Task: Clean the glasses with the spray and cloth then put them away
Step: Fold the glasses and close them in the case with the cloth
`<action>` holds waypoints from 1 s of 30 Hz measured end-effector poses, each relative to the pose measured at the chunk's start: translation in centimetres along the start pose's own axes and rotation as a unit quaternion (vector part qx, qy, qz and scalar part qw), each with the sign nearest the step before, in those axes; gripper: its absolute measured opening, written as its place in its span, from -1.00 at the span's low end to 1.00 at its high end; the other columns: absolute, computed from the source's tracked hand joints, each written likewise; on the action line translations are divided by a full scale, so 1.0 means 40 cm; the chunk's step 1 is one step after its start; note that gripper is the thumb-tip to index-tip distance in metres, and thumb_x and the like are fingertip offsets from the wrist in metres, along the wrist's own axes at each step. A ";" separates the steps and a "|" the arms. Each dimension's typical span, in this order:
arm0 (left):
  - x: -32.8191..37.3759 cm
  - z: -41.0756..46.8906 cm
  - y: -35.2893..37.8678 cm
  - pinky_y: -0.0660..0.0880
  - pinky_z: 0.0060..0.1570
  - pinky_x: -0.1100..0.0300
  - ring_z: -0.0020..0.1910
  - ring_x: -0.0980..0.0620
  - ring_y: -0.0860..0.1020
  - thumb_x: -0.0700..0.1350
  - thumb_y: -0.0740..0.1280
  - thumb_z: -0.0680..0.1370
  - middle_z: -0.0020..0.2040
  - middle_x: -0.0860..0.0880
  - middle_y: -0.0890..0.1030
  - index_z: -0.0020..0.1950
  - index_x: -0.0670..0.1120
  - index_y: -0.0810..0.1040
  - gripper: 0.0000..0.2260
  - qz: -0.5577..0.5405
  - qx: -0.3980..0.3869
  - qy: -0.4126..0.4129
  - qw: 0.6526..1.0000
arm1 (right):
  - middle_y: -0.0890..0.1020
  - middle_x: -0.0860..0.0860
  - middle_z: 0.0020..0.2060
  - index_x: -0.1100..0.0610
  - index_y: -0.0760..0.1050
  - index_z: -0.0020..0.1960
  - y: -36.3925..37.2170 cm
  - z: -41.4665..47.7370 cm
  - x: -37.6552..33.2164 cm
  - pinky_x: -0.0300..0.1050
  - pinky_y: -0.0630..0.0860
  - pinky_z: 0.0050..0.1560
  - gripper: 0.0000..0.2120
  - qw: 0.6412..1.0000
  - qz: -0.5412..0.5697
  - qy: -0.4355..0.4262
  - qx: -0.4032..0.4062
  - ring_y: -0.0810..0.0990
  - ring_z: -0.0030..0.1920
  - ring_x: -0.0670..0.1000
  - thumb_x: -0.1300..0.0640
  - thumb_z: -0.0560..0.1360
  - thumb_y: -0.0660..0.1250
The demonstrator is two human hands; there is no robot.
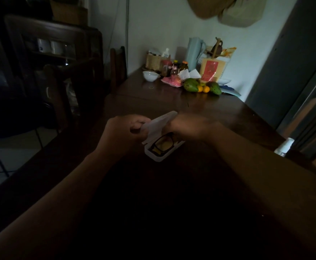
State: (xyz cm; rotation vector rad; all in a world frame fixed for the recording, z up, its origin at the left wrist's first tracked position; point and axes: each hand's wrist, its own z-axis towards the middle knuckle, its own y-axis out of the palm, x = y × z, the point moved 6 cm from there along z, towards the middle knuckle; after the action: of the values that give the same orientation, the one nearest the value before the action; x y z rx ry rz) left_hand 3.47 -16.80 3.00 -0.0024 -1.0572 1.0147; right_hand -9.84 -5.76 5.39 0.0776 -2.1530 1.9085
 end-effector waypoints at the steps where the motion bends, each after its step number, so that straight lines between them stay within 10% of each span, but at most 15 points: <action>1: 0.000 0.000 0.001 0.54 -0.17 0.38 -0.18 0.34 0.63 -0.03 0.42 0.38 -0.16 0.29 0.68 0.05 0.14 0.62 -0.75 -0.006 -0.003 0.002 1.000 | 0.65 0.00 0.08 0.00 0.61 0.17 -0.002 0.001 -0.004 -0.05 0.55 0.08 -0.76 1.000 0.000 -0.016 0.009 0.62 0.06 0.03 0.18 0.53 0.34; 30: 0.014 -0.001 -0.006 0.45 -0.21 0.55 -0.19 0.40 0.61 -0.04 0.43 0.41 -0.18 0.37 0.65 0.07 0.23 0.57 -0.72 0.006 -0.001 0.011 1.000 | 0.71 -0.17 0.05 0.01 0.70 0.11 0.026 -0.019 0.067 -0.15 0.57 0.17 -0.71 0.973 0.224 0.023 0.058 0.65 0.03 -0.21 0.31 0.49 0.42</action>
State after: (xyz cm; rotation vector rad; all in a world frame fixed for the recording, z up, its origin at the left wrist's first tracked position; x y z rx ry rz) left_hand 3.73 -16.54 3.50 -0.0218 -1.0401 1.0222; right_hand -12.51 -4.53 5.09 -0.4657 -2.1609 2.2443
